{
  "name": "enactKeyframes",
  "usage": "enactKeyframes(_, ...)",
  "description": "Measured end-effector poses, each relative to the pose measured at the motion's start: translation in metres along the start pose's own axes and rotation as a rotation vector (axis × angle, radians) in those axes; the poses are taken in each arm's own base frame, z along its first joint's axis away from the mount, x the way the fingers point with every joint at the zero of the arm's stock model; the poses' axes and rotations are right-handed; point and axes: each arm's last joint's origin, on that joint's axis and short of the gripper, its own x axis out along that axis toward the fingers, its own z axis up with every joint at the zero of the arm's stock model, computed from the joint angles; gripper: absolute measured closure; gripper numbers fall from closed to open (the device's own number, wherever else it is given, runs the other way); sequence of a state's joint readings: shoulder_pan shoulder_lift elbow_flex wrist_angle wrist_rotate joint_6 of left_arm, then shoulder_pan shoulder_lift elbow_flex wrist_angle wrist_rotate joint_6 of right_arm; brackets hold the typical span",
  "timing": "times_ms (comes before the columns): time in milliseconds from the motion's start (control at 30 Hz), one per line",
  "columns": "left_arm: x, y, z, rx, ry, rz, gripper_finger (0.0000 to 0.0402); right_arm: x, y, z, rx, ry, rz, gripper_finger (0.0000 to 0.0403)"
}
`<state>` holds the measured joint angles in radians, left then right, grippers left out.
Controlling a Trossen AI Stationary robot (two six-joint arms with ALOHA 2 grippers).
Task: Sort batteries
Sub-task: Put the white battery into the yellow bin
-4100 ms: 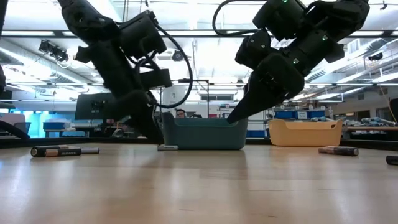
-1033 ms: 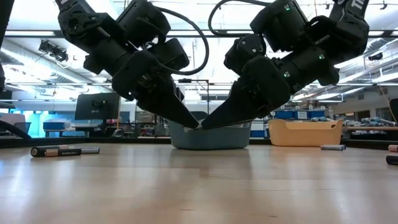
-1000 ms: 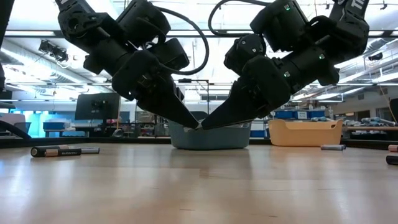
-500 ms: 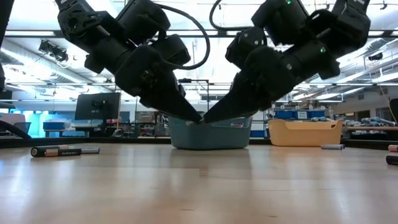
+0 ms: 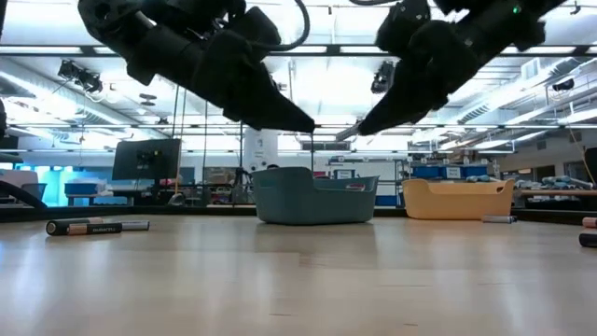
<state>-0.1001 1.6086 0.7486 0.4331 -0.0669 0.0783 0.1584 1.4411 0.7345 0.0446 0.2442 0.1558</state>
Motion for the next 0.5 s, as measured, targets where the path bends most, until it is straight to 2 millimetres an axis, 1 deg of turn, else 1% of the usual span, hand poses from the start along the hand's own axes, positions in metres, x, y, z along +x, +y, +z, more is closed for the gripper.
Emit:
enactKeyframes(133,0.002,0.000,-0.003,-0.015,0.012,-0.001,0.0277,-0.035,-0.031,0.006,0.071,0.030,-0.177,0.0358)
enactKeyframes(200,0.004,-0.001,-0.006,-0.032,0.032,0.005,0.0284,-0.053,-0.053,0.006,0.121,0.048,-0.294,0.0358)
enactKeyframes(300,0.008,0.000,-0.010,-0.056,0.034,0.032,0.0305,-0.074,-0.088,0.004,0.223,0.090,-0.440,0.0358)
enactKeyframes(400,0.013,0.001,-0.015,-0.058,0.045,0.095,0.0328,-0.086,-0.120,0.002,0.299,0.127,-0.561,0.0358)
enactKeyframes(500,0.018,0.004,-0.023,-0.060,0.074,0.140,0.0346,-0.090,-0.149,-0.001,0.342,0.175,-0.635,0.0358)
